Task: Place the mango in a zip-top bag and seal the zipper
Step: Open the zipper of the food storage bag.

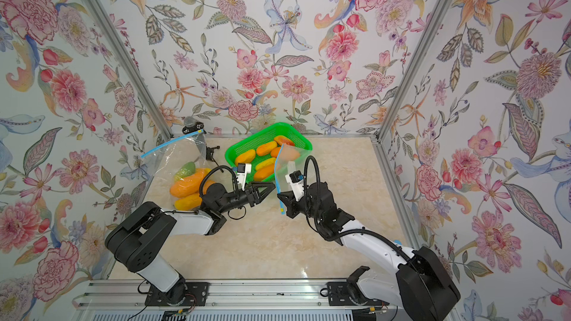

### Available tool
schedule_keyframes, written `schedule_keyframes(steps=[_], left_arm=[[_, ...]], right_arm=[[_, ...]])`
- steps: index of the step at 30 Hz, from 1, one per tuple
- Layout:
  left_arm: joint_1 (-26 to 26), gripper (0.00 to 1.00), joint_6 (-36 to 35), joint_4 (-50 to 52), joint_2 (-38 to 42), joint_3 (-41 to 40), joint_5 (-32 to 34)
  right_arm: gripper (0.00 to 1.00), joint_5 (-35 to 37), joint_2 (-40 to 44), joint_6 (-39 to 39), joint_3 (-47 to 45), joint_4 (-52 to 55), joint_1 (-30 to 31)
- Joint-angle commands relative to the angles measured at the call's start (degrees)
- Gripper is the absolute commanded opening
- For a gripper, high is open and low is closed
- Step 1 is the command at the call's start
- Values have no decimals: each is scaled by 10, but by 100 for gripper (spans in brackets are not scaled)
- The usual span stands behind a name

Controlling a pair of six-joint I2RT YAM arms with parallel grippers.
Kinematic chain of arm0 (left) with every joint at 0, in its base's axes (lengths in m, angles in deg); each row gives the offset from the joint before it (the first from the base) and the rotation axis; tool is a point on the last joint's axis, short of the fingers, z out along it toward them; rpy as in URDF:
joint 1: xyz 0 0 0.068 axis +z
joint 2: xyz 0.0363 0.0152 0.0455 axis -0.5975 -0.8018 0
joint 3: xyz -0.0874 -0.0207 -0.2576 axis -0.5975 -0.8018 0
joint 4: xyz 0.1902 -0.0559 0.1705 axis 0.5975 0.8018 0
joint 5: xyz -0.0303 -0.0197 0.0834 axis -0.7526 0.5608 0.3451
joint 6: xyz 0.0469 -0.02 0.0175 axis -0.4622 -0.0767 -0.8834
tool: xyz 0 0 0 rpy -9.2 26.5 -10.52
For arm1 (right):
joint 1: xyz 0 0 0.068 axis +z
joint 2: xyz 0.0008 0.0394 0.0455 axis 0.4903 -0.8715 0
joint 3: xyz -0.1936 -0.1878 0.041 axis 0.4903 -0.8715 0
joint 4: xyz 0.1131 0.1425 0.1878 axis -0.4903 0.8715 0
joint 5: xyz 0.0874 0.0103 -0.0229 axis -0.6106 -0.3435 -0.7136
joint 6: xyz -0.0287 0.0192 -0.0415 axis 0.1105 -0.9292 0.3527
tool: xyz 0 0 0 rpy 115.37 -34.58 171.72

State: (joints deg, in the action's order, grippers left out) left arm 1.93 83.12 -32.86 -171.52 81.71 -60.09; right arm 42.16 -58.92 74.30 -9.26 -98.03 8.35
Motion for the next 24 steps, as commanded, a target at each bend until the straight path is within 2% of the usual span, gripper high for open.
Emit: schedule_keyframes(steps=[1,6,12,14,18,19,20,24], left_arm=[[-8,38,-14,-30,25,-12,-9],[-20,39,-43,18,14,17,-10],[-23,33,-49,27,-10,37,-6],[-22,24,-48,29,-16,43,-6],[-22,19,-46,26,-24,48,-3],[-22,5,-45,26,-24,47,-2],[-23,0,-43,26,-25,47,2],[-22,0,-39,22,-24,44,5]], right_arm=[[0,-6,4,-9,2,-25,-3],[0,-11,3,-10,5,-29,-3],[0,-14,5,-8,5,-29,-2],[0,-16,4,-8,4,-29,-2],[0,-16,3,-9,3,-30,-2],[0,-16,2,-8,3,-30,-3],[0,-16,3,-8,4,-30,-2],[0,-15,0,-8,3,-33,-2]])
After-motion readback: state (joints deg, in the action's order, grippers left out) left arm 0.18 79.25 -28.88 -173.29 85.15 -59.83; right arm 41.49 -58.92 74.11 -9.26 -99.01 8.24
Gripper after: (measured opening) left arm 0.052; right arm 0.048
